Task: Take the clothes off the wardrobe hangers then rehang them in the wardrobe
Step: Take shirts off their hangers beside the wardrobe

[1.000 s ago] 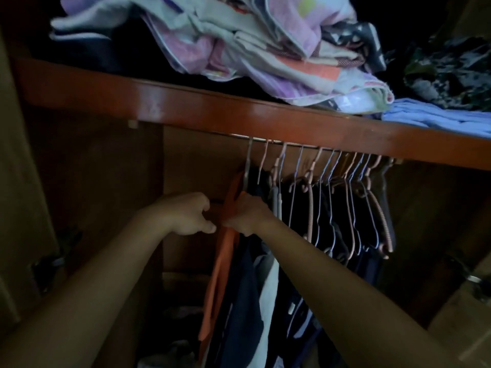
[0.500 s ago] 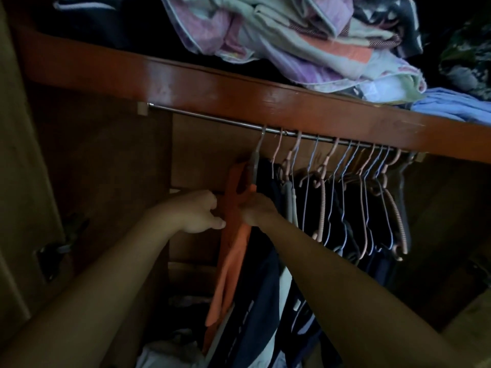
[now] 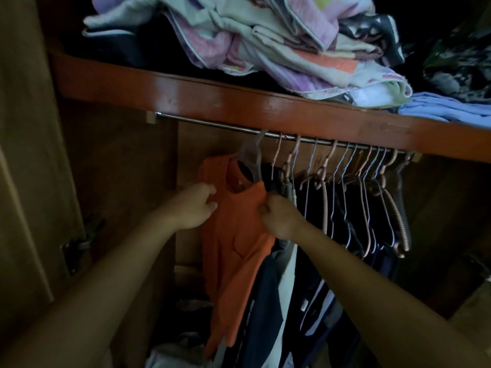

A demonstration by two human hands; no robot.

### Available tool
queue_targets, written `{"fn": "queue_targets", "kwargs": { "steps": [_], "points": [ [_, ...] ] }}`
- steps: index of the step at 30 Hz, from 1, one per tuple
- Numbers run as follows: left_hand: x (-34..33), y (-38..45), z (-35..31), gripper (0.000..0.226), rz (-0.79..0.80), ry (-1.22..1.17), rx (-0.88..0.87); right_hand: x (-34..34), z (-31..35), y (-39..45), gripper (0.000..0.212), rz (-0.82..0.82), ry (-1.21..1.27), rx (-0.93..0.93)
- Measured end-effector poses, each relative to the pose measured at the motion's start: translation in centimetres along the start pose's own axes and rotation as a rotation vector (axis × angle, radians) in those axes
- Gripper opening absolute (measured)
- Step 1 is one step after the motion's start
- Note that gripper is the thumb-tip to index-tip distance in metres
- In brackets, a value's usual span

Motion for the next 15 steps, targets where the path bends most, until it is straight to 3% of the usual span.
{"fn": "queue_targets", "kwargs": {
  "steps": [4,9,15],
  "points": [
    [-0.1,-0.8,1.0,0.064,-0.117,-0.089,-0.079,1.1,-1.6,-3.5,0.020,0.054,-0.021,0.039],
    [-1.1,-1.7,1.8,0.078,-0.155,0.035,-0.099,3.2,-3.0,-8.1,0.027,0.109,-0.066,0.075],
    [-2.1,-4.2,-1.8,0.059,-0.112,-0.028,-0.224,6.0,-5.8,-14.2,0.033,0.098,-0.293,0.093]
  ]
}}
Point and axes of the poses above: each hand's wrist, its own y-axis towards the middle knuckle, its own x-axis out of the back of the hand, z = x × y, the point moved 3 cm from there along y, towards the middle knuckle, and after that the axes turned 7 degrees about -z, right-handed, at the moved point
